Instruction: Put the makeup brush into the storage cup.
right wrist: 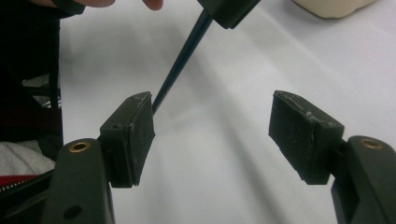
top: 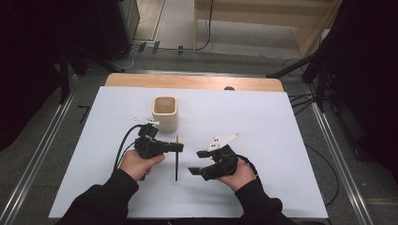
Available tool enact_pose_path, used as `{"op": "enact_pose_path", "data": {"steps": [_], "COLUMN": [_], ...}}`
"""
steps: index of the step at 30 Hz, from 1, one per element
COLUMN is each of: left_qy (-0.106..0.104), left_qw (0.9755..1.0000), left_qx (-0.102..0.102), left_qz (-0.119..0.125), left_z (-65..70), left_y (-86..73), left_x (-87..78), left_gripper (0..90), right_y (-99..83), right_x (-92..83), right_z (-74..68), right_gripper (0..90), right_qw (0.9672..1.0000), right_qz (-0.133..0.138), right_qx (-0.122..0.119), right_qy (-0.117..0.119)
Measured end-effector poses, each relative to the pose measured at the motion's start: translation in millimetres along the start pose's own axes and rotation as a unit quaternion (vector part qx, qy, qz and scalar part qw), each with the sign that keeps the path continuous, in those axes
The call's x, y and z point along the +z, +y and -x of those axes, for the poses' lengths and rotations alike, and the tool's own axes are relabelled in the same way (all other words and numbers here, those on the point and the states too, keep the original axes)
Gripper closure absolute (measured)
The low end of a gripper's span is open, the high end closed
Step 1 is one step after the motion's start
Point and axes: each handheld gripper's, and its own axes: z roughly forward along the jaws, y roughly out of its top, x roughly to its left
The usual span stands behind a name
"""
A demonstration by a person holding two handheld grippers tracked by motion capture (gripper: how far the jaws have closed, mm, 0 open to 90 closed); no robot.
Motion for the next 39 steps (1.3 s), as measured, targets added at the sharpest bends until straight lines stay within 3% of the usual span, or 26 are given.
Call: {"op": "enact_pose_path", "data": {"steps": [7, 11, 16, 24, 39], "left_qy": [0.001, 0.0, 0.0, -0.009, -0.003], "left_qw": [0.9999, 0.9999, 0.9998, 0.9997, 0.9997], "left_qx": [0.006, 0.008, 0.012, 0.021, 0.02], "left_qz": [-0.011, -0.015, -0.017, -0.013, -0.013], "left_z": [1.2, 1.4, 0.8, 1.4, -1.1], "left_y": [-1.1, -1.1, -0.8, -0.7, 0.1], "left_x": [1.0, 2.3, 1.5, -0.5, -4.1], "left_gripper": [83.8, 83.8, 83.7, 83.7, 83.6], "right_y": [-1.1, -3.3, -6.3, -9.8, -31.1], "right_x": [-5.9, -9.7, -12.2, -23.9, -55.3], "right_z": [9.0, 9.7, 11.6, 13.6, 25.4], "right_gripper": [32.1, 32.0, 31.7, 32.5, 30.2], "right_qw": [0.9999, 0.9997, 0.9998, 0.9998, 0.9994], "right_qz": [0.003, 0.004, -0.006, 0.003, 0.02], "right_qx": [-0.01, -0.021, -0.019, -0.021, 0.009], "right_qy": [0.013, 0.011, 0.01, 0.003, -0.025]}}
